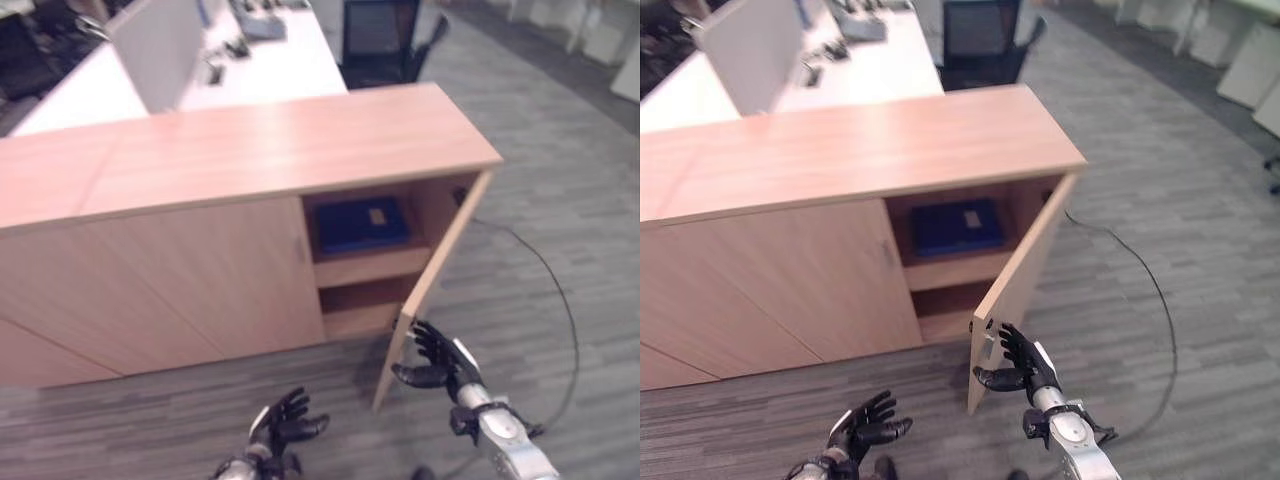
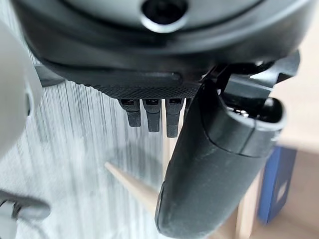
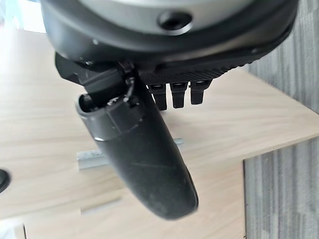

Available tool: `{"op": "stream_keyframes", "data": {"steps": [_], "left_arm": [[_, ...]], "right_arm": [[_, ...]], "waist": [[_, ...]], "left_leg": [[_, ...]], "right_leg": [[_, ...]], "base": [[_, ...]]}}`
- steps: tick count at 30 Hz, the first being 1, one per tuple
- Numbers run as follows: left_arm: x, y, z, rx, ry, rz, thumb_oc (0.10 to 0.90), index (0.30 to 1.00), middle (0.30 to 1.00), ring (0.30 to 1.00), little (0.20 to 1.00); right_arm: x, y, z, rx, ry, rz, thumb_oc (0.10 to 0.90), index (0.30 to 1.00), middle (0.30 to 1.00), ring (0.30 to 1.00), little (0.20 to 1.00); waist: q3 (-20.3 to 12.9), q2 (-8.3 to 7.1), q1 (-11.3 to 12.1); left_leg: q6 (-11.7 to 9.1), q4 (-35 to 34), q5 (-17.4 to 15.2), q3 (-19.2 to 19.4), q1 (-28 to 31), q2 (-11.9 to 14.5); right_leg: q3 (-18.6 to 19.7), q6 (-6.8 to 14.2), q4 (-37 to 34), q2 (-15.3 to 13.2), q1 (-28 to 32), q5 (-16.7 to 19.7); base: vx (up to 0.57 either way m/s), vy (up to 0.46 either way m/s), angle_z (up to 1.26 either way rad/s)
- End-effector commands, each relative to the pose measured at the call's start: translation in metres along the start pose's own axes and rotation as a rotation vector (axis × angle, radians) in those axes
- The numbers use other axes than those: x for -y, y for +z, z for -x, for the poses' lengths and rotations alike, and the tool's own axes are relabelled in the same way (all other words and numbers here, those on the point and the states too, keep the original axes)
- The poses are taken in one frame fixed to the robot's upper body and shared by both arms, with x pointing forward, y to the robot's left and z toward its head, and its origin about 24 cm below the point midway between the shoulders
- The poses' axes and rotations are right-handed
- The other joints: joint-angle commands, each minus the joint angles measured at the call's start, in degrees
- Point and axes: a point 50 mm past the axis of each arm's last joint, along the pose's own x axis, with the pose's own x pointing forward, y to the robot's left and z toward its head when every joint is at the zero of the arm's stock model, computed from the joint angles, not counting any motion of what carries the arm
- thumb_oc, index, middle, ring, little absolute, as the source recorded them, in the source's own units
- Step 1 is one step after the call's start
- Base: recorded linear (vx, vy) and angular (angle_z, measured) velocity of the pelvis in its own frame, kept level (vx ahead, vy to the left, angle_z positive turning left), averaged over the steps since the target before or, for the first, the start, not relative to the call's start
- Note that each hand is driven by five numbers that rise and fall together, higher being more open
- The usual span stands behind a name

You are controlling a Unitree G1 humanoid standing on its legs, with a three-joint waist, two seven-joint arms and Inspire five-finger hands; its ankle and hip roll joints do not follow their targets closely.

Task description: Put the empty folder in the office cabinet

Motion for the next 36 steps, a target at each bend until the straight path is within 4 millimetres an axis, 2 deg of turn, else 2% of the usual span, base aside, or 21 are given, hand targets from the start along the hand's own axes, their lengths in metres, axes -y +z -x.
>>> {"op": "stream_keyframes", "data": {"steps": [1,2,3,4,6,7,8,9,10,12,14,15,17,18,19,21,22,25,28,31,36], "left_arm": [[-0.020,0.038,0.000,0.131,-0.012,-0.137,0.800,0.900,0.900,0.900,0.900],[-0.021,0.037,0.001,0.124,-0.016,-0.144,0.800,0.900,0.900,0.900,0.900],[-0.026,0.037,0.003,0.117,-0.011,-0.168,0.800,0.900,0.900,0.900,0.900],[-0.026,0.037,0.003,0.112,-0.017,-0.174,0.800,0.900,0.900,0.900,0.900],[-0.027,0.037,0.003,0.099,-0.035,-0.190,0.800,0.900,0.900,0.900,0.900],[-0.026,0.038,0.003,0.101,-0.047,-0.196,0.800,0.900,0.900,0.900,0.900],[-0.028,0.040,0.003,0.097,-0.054,-0.211,0.800,0.900,0.900,0.900,0.900],[-0.032,0.046,0.002,0.110,-0.038,-0.230,0.800,0.900,0.900,0.900,0.900],[-0.036,0.043,0.002,0.088,-0.036,-0.231,0.800,0.900,0.900,0.900,0.900],[-0.040,0.034,0.003,0.070,0.016,-0.162,0.800,0.900,0.900,0.900,0.900],[-0.038,0.027,0.004,0.059,0.028,-0.120,0.800,0.900,0.900,0.900,0.900],[-0.036,0.027,0.004,0.063,0.027,-0.122,0.800,0.900,0.900,0.900,0.900],[-0.032,0.025,0.004,0.063,0.022,-0.136,0.800,0.900,0.900,0.900,0.900],[-0.032,0.023,0.004,0.060,0.026,-0.139,0.800,0.900,0.900,0.900,0.900],[-0.032,0.022,0.004,0.063,0.038,-0.138,0.800,0.900,0.900,0.900,0.900],[-0.031,0.021,0.004,0.067,0.042,-0.124,0.800,0.900,0.900,0.900,0.900],[-0.030,0.022,0.003,0.076,0.053,-0.109,0.800,0.900,0.900,0.900,0.900],[-0.029,0.024,0.001,0.087,0.062,-0.084,0.800,0.900,0.900,0.900,0.900],[-0.027,0.025,0.000,0.098,0.062,-0.059,0.800,0.900,0.900,0.900,0.900],[-0.026,0.024,-0.001,0.096,0.067,-0.059,0.800,0.900,0.900,0.900,0.900],[-0.025,0.020,-0.001,0.072,0.073,-0.064,0.800,0.900,0.900,0.900,0.900]], "right_arm": [[-0.040,0.112,-0.031,0.479,0.163,-0.048,0.800,0.900,0.900,0.900,0.900],[-0.037,0.120,-0.038,0.492,0.124,-0.074,0.800,0.900,0.900,0.900,0.900],[-0.040,0.148,-0.053,0.540,0.080,-0.122,0.800,0.900,0.900,0.900,0.900],[-0.044,0.159,-0.059,0.556,0.069,-0.146,0.800,0.900,0.900,0.900,0.900],[-0.041,0.178,-0.066,0.581,0.042,-0.170,0.800,0.900,0.900,0.900,0.900],[-0.034,0.192,-0.070,0.597,0.018,-0.154,0.800,0.900,0.900,0.900,0.900],[-0.023,0.224,-0.077,0.632,-0.024,-0.155,0.800,0.900,0.900,0.900,0.900],[-0.017,0.246,-0.079,0.658,-0.045,-0.126,0.800,0.900,0.900,0.900,0.900],[-0.015,0.276,-0.074,0.721,-0.042,-0.128,0.800,0.900,0.900,0.900,0.900],[-0.021,0.274,-0.071,0.731,-0.004,-0.100,0.800,0.900,0.900,0.900,0.900],[-0.023,0.258,-0.072,0.701,0.010,-0.087,0.800,0.900,0.900,0.900,0.900],[-0.027,0.238,-0.070,0.673,0.038,-0.087,0.800,0.900,0.900,0.900,0.900],[-0.035,0.179,-0.066,0.555,0.087,-0.104,0.800,0.900,0.900,0.900,0.900],[-0.035,0.157,-0.062,0.504,0.099,-0.096,0.800,0.900,0.900,0.900,0.900],[-0.034,0.116,-0.055,0.396,0.122,-0.059,0.800,0.900,0.900,0.900,0.900],[-0.032,0.079,-0.044,0.293,0.137,-0.036,0.800,0.900,0.900,0.900,0.900],[-0.025,0.027,-0.030,0.124,0.114,-0.048,0.800,0.900,0.900,0.900,0.900],[-0.018,-0.028,-0.007,-0.067,0.091,-0.020,0.800,0.900,0.900,0.900,0.900],[-0.012,-0.050,0.007,-0.150,0.080,0.009,0.800,0.900,0.900,0.900,0.900],[-0.004,-0.063,0.012,-0.208,0.058,0.072,0.800,0.900,0.900,0.900,0.900],[0.000,-0.071,0.014,-0.246,0.026,0.054,0.800,0.900,0.900,0.900,0.900]], "waist": [[-1.2,0.46,3.7],[-1.2,0.44,4.4],[-0.7,0.93,5.7],[-0.4,1.61,6.4],[-0.2,2.29,7.1],[-0.4,2.78,7.0],[-0.2,2.60,6.6],[0.2,2.29,7.0],[-1.0,0.57,7.3],[-2.8,0.37,7.2],[-3.2,0.39,7.1],[-3.3,0.48,6.6],[-3.1,0.82,5.1],[-3.2,0.97,4.5],[-3.0,1.23,3.5],[-3.0,1.53,2.5],[-2.8,1.89,1.0],[-2.5,2.27,-1.0],[-2.0,2.39,-2.1],[-1.7,2.52,-2.8],[-1.7,2.66,-3.3]], "left_leg": [[0.7,-2.5,-2.8,-7.5,-0.5,-1.1],[1.4,-2.4,-3.3,-8.2,-0.4,-1.9],[3.0,-2.7,-3.8,-8.8,0.4,-3.1],[3.4,-2.8,-3.9,-9.6,0.6,-3.0],[4.0,-3.0,-4.6,-12.0,2.0,-3.4],[3.9,-3.4,-4.5,-13.9,2.7,-3.5],[3.3,-3.8,-4.5,-17.2,4.0,-4.6],[2.6,-4.7,-4.4,-18.1,4.5,-4.9],[2.2,-5.2,-4.9,-20.3,4.5,-6.0],[1.6,-6.3,-4.7,-20.5,5.3,-5.9],[1.4,-6.6,-4.7,-20.3,5.9,-5.7],[1.3,-6.8,-4.8,-20.5,6.4,-5.6],[1.2,-7.1,-5.1,-20.3,7.3,-5.3],[1.1,-7.2,-5.1,-20.2,7.6,-5.1],[0.9,-7.3,-5.3,-20.1,8.0,-4.9],[0.8,-7.4,-5.3,-19.9,8.3,-4.6],[0.5,-7.6,-5.2,-19.4,8.5,-4.3],[0.0,-7.7,-5.0,-18.1,8.4,-3.8],[-0.1,-7.7,-4.9,-17.2,8.5,-3.5],[-0.2,-7.7,-4.9,-16.6,8.7,-3.2],[-0.3,-7.7,-4.8,-16.1,8.9,-3.0]], "right_leg": [[3.3,3.2,11.7,0.4,2.9,-9.1],[3.5,3.9,14.8,-0.7,1.9,-7.7],[4.7,5.7,22.3,-3.4,-1.3,-2.3],[5.9,6.2,25.6,-3.1,-2.7,-1.7],[10.0,5.4,27.7,-0.1,-4.6,-4.9],[12.9,4.4,26.6,2.9,-5.9,-7.7],[18.0,2.9,19.5,7.6,-6.5,-12.1],[18.3,2.1,14.4,7.7,-6.3,-11.1],[18.2,1.2,6.6,7.9,-2.7,-9.9],[17.3,1.1,2.6,8.1,0.0,-8.2],[17.1,1.1,0.9,8.4,1.4,-7.6],[17.4,0.8,0.2,8.6,2.1,-7.5],[17.6,0.6,-0.3,9.0,2.5,-7.7],[17.7,0.5,-0.4,9.1,2.7,-7.7],[17.8,0.4,-0.5,9.2,2.7,-7.8],[17.9,0.3,-0.8,9.3,2.9,-7.9],[18.4,0.3,-1.2,9.3,2.8,-7.9],[19.0,0.3,-1.7,9.5,2.3,-7.6],[19.6,0.3,-1.8,9.8,2.0,-7.5],[20.2,0.2,-1.8,10.1,1.8,-7.6],[20.5,0.0,-1.8,10.3,1.7,-7.5]], "base": [[0.10,0.136,0.60],[0.11,0.184,0.77],[0.13,0.225,0.48],[0.12,0.207,0.28],[0.12,0.108,0.45],[0.28,0.043,0.79],[0.27,-0.047,0.71],[0.27,-0.159,1.00],[0.15,-0.171,1.02],[0.18,-0.120,0.70],[0.10,-0.060,0.21],[0.06,-0.043,0.04],[0.02,-0.034,0.21],[-0.01,-0.043,0.13],[-0.01,-0.041,-0.11],[-0.02,-0.040,-0.15],[-0.04,-0.039,-0.05],[-0.04,-0.049,-0.26],[-0.03,-0.040,-0.32],[-0.01,-0.012,0.01],[0.00,-0.008,-0.02]]}}
